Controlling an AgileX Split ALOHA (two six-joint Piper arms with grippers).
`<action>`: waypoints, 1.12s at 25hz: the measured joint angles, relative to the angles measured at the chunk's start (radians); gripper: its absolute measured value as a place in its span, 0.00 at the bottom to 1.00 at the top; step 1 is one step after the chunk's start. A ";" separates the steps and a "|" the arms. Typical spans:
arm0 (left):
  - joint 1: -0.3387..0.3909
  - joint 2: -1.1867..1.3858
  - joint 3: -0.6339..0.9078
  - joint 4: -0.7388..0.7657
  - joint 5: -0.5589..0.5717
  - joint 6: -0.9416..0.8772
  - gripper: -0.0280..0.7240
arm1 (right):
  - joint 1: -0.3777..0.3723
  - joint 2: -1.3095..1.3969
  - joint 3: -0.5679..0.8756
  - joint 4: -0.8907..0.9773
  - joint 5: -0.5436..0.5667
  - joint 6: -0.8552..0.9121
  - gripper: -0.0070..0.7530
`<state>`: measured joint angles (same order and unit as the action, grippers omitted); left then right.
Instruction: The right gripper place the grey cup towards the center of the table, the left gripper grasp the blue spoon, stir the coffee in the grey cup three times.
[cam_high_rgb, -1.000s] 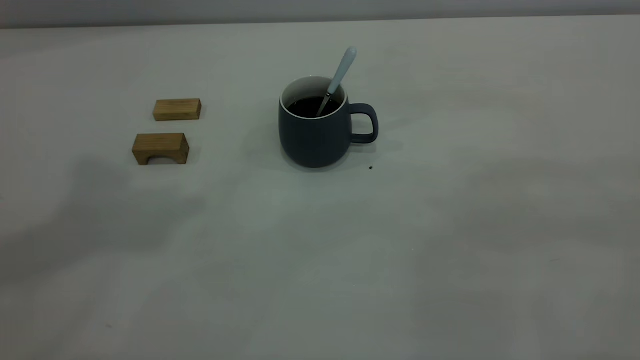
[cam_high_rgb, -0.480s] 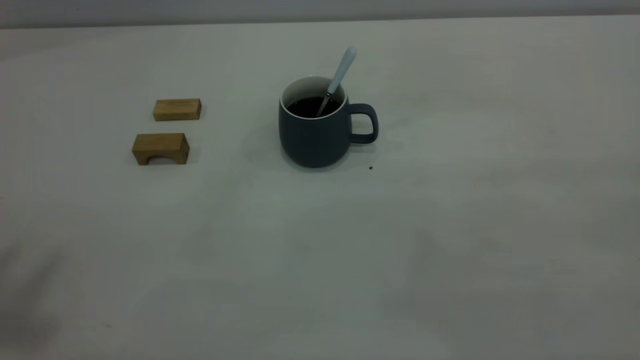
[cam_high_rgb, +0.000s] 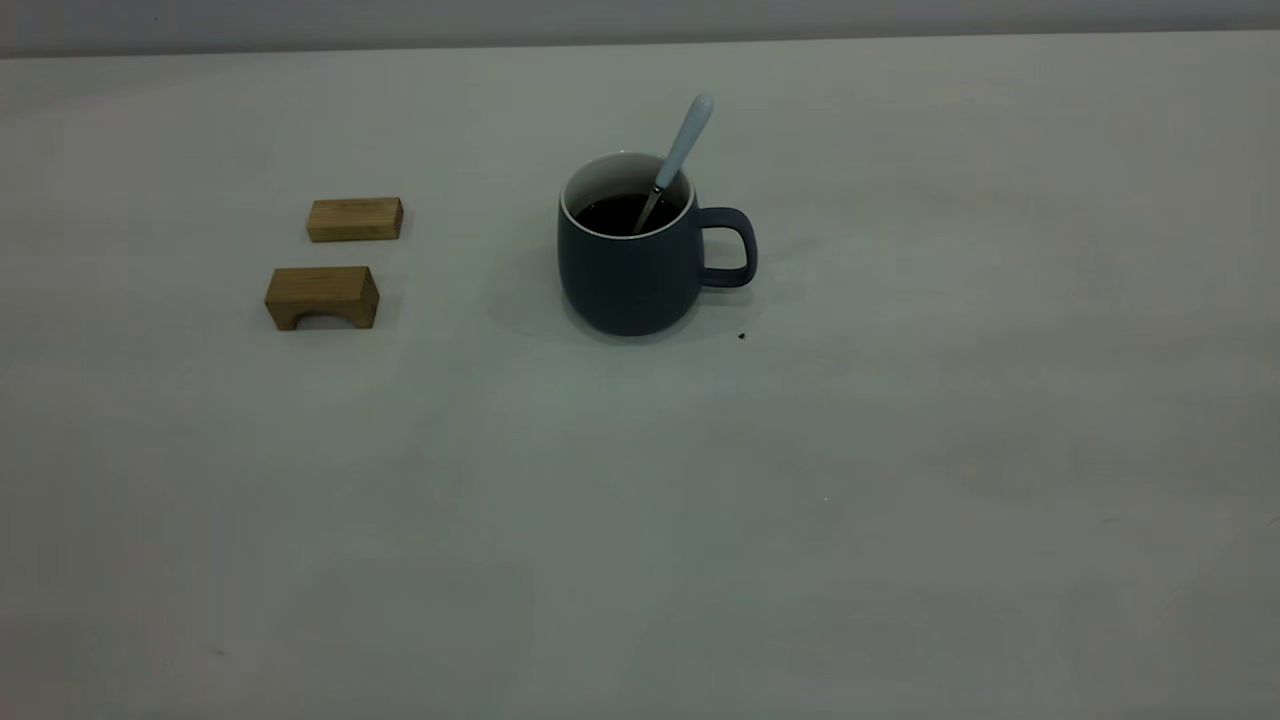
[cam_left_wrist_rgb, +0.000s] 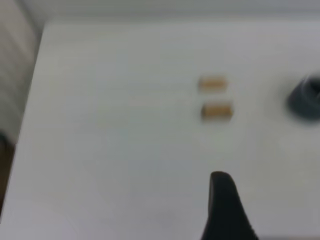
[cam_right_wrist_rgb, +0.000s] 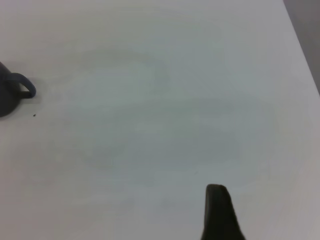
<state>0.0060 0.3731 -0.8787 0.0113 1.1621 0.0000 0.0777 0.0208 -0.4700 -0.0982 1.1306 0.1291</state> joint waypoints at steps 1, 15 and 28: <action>0.007 -0.030 0.062 0.005 -0.003 0.000 0.73 | 0.000 0.000 0.000 0.000 0.000 0.000 0.71; 0.014 -0.354 0.392 -0.011 -0.032 0.000 0.73 | 0.000 0.000 0.000 0.000 0.000 0.000 0.71; 0.014 -0.392 0.392 -0.002 -0.031 0.000 0.73 | 0.000 0.000 0.000 0.000 0.000 0.000 0.71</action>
<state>0.0195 -0.0185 -0.4868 0.0089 1.1313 0.0000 0.0777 0.0208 -0.4700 -0.0982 1.1306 0.1291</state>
